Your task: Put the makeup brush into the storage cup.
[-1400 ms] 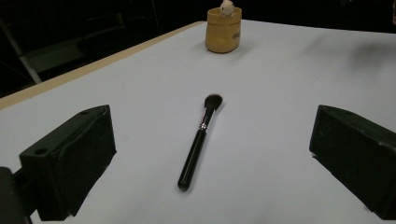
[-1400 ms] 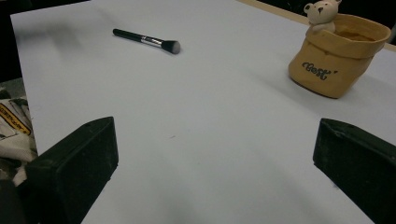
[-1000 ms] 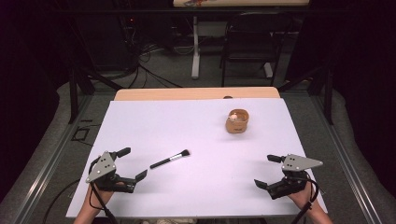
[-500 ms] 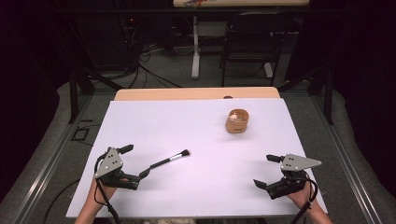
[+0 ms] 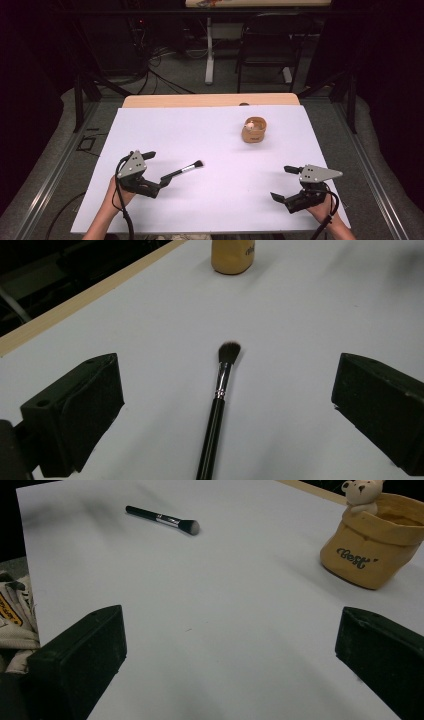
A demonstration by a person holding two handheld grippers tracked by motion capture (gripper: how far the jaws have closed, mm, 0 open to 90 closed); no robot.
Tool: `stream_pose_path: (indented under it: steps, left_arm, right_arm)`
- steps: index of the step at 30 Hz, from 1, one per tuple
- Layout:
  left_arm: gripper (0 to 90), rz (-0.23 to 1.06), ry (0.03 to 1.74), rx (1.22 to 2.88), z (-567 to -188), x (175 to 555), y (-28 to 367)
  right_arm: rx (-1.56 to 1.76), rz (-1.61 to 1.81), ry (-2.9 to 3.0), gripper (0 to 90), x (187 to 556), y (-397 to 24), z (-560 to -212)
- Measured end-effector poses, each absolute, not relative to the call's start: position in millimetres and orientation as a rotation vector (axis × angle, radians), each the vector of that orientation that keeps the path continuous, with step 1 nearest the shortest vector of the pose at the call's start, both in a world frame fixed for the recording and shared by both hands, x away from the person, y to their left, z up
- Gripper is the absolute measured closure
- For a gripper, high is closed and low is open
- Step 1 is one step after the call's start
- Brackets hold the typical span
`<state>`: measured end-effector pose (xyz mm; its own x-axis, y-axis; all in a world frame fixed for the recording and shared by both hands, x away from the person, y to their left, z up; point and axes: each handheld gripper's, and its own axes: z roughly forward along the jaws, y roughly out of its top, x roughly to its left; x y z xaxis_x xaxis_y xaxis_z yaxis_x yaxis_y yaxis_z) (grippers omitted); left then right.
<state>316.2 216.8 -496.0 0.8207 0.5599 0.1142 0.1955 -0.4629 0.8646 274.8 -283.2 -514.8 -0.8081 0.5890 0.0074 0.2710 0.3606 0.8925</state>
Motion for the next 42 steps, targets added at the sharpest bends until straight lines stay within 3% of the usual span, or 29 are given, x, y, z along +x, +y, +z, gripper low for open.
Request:
stream_pose_path:
  steps: [22,42]
  left_arm:
    - [0.4,0.383,0.564,2.214,-480,349,186]
    - [1.0,0.278,0.625,2.525,-476,374,167]
  right_arm:
    - [0.751,1.421,2.333,0.0,273,-282,-515]
    - [0.748,1.404,2.342,0.0,273,-281,-515]
